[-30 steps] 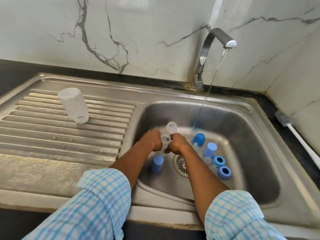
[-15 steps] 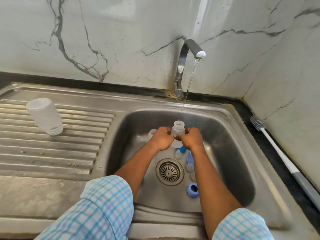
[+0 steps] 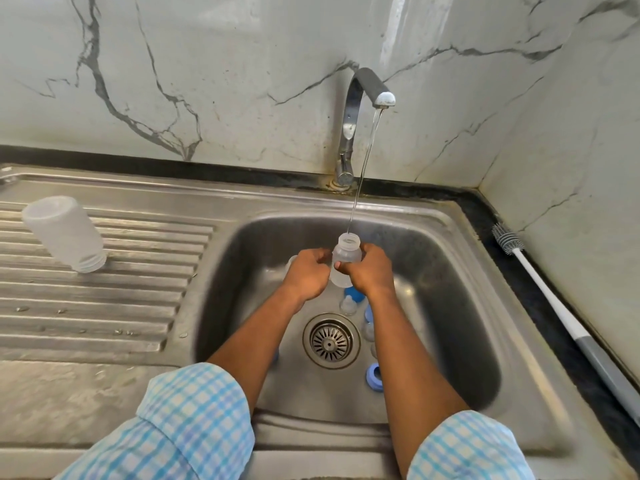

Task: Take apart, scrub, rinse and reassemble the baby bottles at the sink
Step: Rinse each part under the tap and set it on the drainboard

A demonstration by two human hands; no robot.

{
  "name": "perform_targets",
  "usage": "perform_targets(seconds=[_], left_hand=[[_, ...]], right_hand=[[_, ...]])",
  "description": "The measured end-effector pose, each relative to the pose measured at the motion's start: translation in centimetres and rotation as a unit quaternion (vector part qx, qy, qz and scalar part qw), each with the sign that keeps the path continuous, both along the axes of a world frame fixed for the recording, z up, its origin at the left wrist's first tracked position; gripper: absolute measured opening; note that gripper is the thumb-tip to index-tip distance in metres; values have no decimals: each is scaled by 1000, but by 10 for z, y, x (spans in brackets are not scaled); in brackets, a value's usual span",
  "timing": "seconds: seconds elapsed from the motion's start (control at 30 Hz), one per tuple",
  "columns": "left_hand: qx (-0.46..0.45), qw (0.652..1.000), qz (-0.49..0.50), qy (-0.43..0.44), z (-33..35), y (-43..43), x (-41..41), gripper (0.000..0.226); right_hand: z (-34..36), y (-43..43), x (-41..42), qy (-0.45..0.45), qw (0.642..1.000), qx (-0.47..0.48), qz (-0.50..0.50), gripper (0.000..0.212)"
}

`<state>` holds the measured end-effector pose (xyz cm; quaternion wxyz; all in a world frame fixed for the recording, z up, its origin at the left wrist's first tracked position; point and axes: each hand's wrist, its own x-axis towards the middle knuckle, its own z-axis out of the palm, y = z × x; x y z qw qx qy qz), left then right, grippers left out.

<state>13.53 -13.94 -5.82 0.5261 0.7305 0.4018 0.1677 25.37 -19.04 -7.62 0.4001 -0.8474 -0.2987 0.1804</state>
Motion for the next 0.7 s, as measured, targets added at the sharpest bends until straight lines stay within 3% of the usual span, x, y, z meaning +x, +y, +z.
perform_targets(seconds=[0.1,0.33,0.53,0.63,0.7], left_hand=[[39,998,32,34,-2,2,-10,54],[127,984,-43,117,-10,0,-44,37],[196,967,-36,158,-4,-6,-44,39],[208,962,7,178,0,-2,-50,39],[210,962,24,174,2,2,-51,39]], right_hand=[[-1,-1,0,0,1000,-6,-4,48],[3,0,0,-4,1000,-8,-10,47],[19,-3,-14,-13,998,62,20,52],[29,-19,-15,5,994,-53,97,43],[33,-33,-13,-45,981,-158,99,41]])
